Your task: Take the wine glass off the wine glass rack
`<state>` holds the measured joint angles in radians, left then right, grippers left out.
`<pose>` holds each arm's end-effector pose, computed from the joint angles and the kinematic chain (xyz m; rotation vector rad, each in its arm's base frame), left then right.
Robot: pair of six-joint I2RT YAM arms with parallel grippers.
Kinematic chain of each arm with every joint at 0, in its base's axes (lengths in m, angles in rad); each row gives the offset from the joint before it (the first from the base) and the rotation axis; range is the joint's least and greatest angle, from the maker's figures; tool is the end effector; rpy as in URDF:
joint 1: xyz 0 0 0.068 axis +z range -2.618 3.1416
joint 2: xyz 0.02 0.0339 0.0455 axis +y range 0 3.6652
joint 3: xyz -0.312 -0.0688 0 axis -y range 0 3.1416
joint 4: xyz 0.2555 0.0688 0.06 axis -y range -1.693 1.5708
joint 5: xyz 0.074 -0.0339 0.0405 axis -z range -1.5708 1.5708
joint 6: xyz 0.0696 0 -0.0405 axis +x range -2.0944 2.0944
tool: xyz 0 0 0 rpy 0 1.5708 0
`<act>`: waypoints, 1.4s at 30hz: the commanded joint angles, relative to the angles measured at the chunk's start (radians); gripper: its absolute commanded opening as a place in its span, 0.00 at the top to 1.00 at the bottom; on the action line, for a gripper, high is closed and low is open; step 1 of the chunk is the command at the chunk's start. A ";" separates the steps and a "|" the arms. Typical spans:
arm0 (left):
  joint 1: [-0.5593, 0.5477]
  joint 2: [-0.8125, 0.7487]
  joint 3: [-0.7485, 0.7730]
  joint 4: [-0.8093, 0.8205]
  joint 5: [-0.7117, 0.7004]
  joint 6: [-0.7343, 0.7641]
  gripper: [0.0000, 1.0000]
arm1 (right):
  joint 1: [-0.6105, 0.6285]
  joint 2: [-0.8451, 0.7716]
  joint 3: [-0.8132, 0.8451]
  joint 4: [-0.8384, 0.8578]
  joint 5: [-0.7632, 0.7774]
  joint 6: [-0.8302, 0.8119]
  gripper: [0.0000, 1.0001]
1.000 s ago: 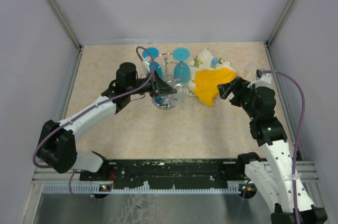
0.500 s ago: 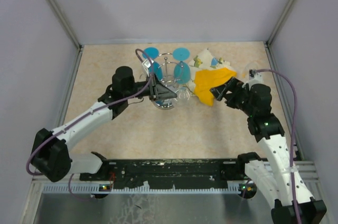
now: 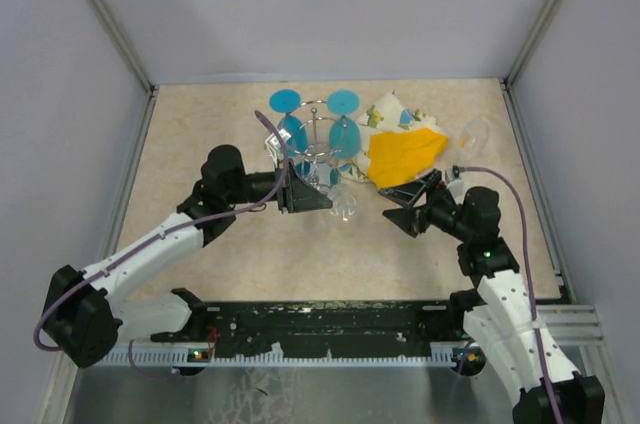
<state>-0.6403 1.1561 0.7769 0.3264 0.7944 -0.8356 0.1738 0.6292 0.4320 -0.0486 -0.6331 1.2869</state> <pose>0.1920 -0.2050 0.3537 0.5353 1.8543 -1.7009 0.1468 0.0676 0.2742 0.6280 1.9854 1.5423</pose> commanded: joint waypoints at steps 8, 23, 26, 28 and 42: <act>-0.153 -0.014 0.025 0.088 0.022 0.234 1.00 | -0.005 -0.179 -0.114 0.226 -0.109 0.469 0.21; -0.275 -0.092 0.049 -0.013 -0.110 0.493 1.00 | -0.006 -0.236 -0.121 0.086 -0.168 0.443 0.01; -0.274 -0.108 0.053 -0.046 -0.143 0.525 1.00 | -0.005 -0.240 -0.100 0.038 -0.168 0.402 0.01; -0.275 -0.115 0.055 -0.050 -0.150 0.535 1.00 | -0.005 -0.241 -0.097 0.019 -0.167 0.386 0.01; -0.301 -0.096 0.075 0.018 -0.053 0.516 1.00 | -0.004 -0.144 -0.116 0.127 -0.158 0.369 0.01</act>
<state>-0.9260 1.0584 0.7929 0.2569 0.7017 -0.3397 0.1738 0.4744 0.3012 0.0151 -0.7658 1.6760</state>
